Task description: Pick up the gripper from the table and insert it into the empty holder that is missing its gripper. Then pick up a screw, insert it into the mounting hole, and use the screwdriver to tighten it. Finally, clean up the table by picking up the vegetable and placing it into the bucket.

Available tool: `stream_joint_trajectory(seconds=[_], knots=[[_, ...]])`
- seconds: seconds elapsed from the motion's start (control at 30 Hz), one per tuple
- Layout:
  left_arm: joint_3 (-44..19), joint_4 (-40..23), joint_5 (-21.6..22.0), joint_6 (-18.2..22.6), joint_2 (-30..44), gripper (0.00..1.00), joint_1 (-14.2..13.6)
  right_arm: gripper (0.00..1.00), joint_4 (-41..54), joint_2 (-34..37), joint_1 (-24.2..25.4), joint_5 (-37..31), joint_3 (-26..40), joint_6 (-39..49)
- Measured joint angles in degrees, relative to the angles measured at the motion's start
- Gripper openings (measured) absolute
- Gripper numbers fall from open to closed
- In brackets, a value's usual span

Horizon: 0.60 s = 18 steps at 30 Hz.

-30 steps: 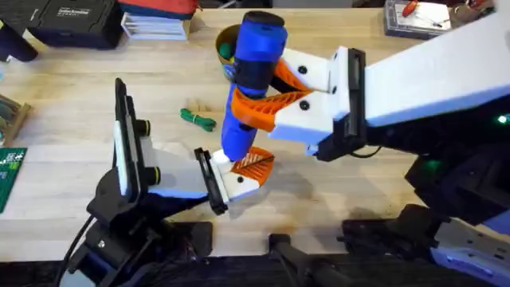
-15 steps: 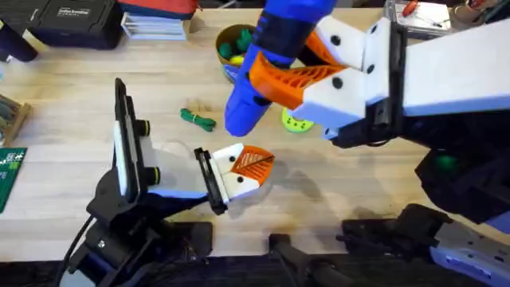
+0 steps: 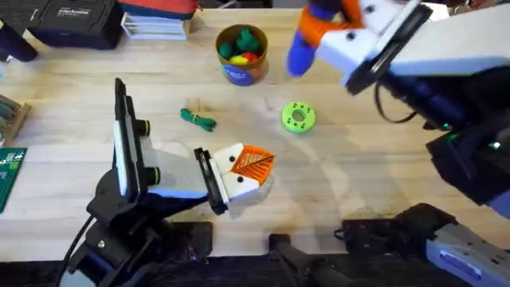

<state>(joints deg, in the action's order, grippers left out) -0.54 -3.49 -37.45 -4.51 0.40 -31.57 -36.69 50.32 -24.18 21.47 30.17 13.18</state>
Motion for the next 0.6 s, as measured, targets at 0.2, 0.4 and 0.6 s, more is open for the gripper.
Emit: stream_joint_trajectory(seconds=[0.2, 0.4, 0.6], knots=[[0.00, 0.00, 0.00, 0.01, 0.02, 0.009, 0.00, 0.031, 9.40, 3.31, 14.51, -7.36, 2.24, 17.69], [0.00, 0.00, 0.00, 0.01, 0.00, 0.009, 0.00, 0.031, 18.30, 11.41, 19.86, -9.90, 3.96, 31.96], [0.00, 0.00, 0.00, 0.02, 0.00, 0.009, 0.00, 0.031, 24.91, 19.73, 19.86, -12.89, 4.61, 47.74]])
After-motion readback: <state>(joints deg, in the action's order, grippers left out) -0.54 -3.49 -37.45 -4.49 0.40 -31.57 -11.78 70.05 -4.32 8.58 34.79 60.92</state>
